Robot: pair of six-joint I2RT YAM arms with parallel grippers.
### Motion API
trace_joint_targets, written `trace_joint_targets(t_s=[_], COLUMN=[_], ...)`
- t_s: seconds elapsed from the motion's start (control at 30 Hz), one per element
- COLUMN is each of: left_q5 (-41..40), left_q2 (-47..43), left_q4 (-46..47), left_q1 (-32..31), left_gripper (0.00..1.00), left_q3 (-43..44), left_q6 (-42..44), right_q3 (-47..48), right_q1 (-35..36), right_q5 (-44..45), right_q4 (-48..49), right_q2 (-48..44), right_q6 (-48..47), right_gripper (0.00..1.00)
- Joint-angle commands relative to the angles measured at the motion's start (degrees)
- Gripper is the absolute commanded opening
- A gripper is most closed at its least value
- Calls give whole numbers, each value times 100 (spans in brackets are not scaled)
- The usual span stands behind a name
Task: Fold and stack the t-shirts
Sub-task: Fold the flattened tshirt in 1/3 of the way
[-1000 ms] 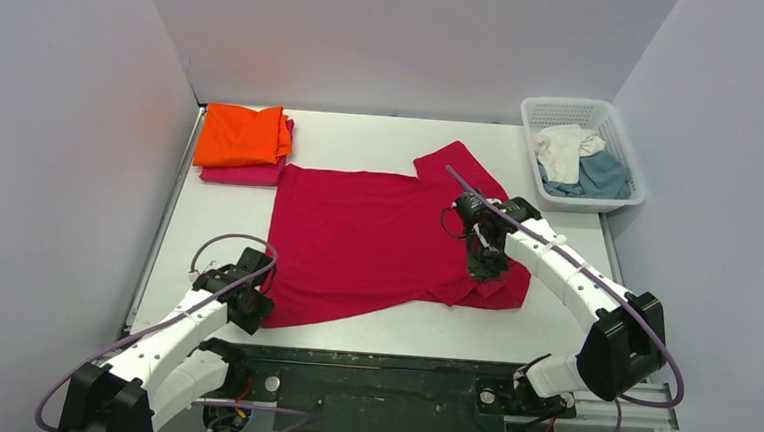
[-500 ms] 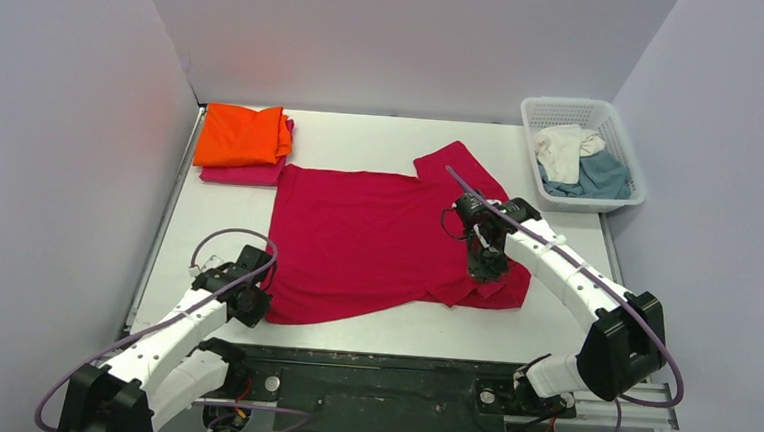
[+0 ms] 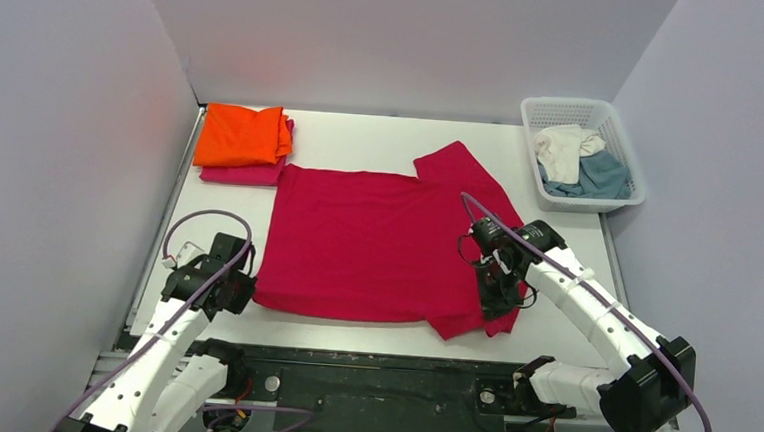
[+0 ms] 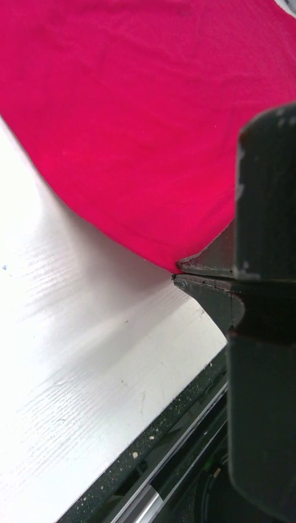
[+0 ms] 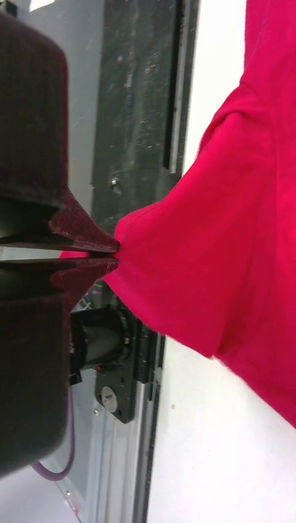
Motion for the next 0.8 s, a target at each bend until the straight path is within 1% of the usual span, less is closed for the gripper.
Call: trace_joint_targets(t_s=[0.0, 0.17, 0.3, 0.47, 0.57, 0.77], left_q5=[204, 136, 237, 547, 652, 858], left_q2=[76, 170, 579, 945, 1342, 2285], left_q4=[25, 315, 705, 1401, 1872, 2461], left_q1=[125, 229, 461, 848, 979, 1051], left_gripper=[0, 0, 0, 0, 0, 0], left_q3=[-66, 113, 309, 353, 486, 828], left_q6=[126, 445, 714, 971, 1057, 1253], right_q3=[-79, 277, 931, 1740, 2152, 2950], right_q1=[103, 80, -38, -145, -187, -365], right_q5=[-264, 206, 850, 1184, 1667, 1770], right_q4=[-700, -605, -604, -523, -459, -222], right_q2=[-193, 113, 563, 1135, 1489, 2152], right_q6=[-22, -175, -345, -575, -582, -626], right_gripper=[0, 0, 0, 0, 0, 0])
